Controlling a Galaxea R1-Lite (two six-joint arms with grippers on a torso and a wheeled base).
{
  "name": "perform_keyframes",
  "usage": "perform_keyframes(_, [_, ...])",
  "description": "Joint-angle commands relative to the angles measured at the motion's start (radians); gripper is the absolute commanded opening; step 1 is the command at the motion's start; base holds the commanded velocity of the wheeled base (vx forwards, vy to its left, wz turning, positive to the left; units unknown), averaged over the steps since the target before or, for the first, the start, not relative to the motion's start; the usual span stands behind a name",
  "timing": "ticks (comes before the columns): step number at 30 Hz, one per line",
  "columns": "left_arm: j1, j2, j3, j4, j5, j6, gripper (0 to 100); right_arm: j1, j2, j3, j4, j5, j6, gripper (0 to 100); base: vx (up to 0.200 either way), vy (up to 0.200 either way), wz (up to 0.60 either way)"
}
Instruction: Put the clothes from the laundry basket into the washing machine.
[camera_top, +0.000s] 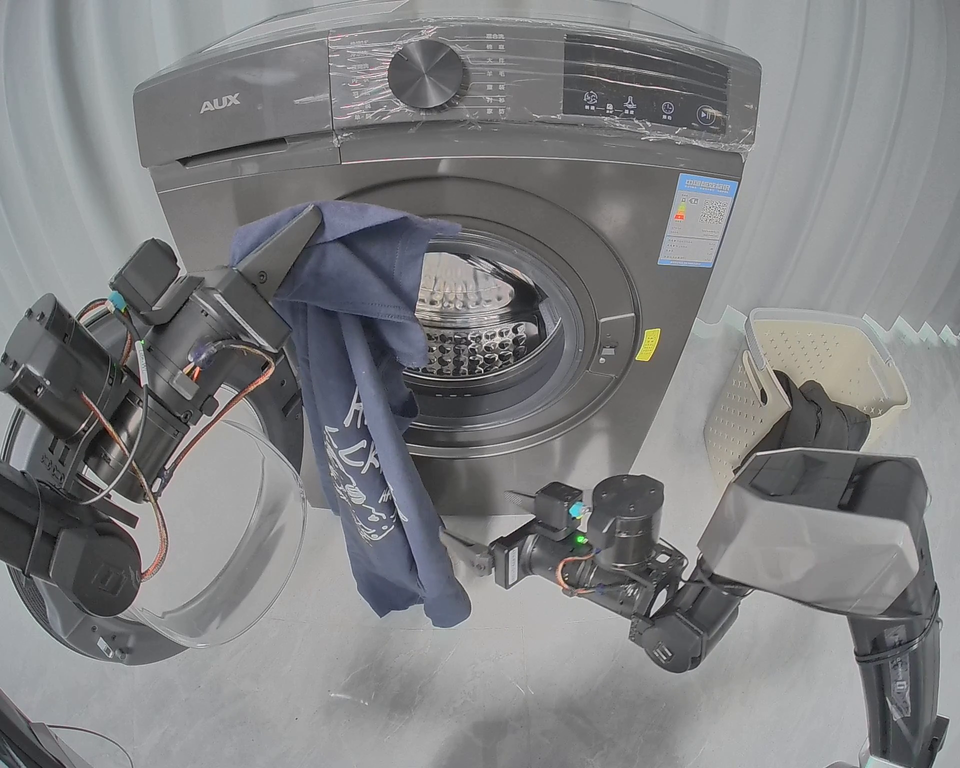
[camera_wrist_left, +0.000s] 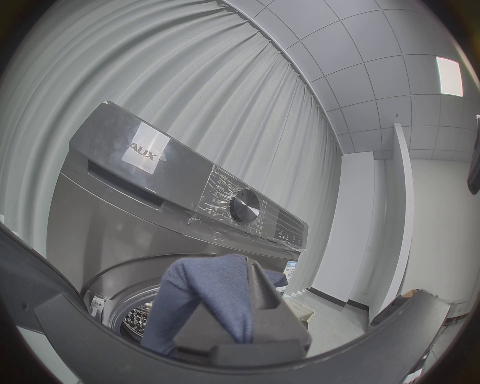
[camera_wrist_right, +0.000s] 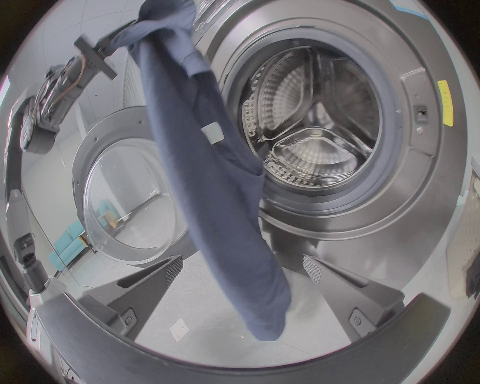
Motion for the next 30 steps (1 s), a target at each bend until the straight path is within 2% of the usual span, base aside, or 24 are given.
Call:
perform_keyframes(1, [-0.005,-0.004,0.000,0.001,0.001,0.000,0,-0.063,-0.069,0.001,0.013,-0.001,-0.004,100,0.000,0.000,0.00])
perform_keyframes(2, [-0.007,-0.004,0.000,-0.001,0.001,0.000,0,-0.069,-0.063,-0.025,0.021,-0.012,-0.004,100,0.000,0.000,0.00])
perform_keyframes(5, [-0.019,-0.007,0.002,-0.002,-0.004,0.003,0,-0.083,0.013,-0.154,0.101,-0.099,-0.009,100,0.000,0.000,0.00])
perform_keyframes(11, [-0.067,-0.047,0.012,-0.001,-0.009,-0.003,0,-0.089,0.154,-0.375,0.199,-0.109,-0.012,100,0.000,0.000,0.00])
perform_keyframes(13, [-0.070,-0.052,0.014,-0.001,-0.009,-0.003,0,-0.094,0.204,-0.425,0.205,-0.099,-0.041,100,0.000,0.000,0.00])
perform_keyframes(16, [-0.068,-0.052,0.015,-0.001,-0.009,-0.003,0,-0.094,0.250,-0.454,0.191,-0.067,-0.073,100,0.000,0.000,0.00])
perform_keyframes(26, [-0.068,-0.049,0.015,-0.001,-0.009,-0.005,0,-0.025,0.244,-0.480,0.190,-0.083,-0.061,100,0.000,0.000,0.00])
perform_keyframes(30, [-0.070,-0.049,0.020,-0.001,-0.009,-0.003,0,-0.026,0.238,-0.513,0.206,-0.099,-0.052,100,0.000,0.000,0.00])
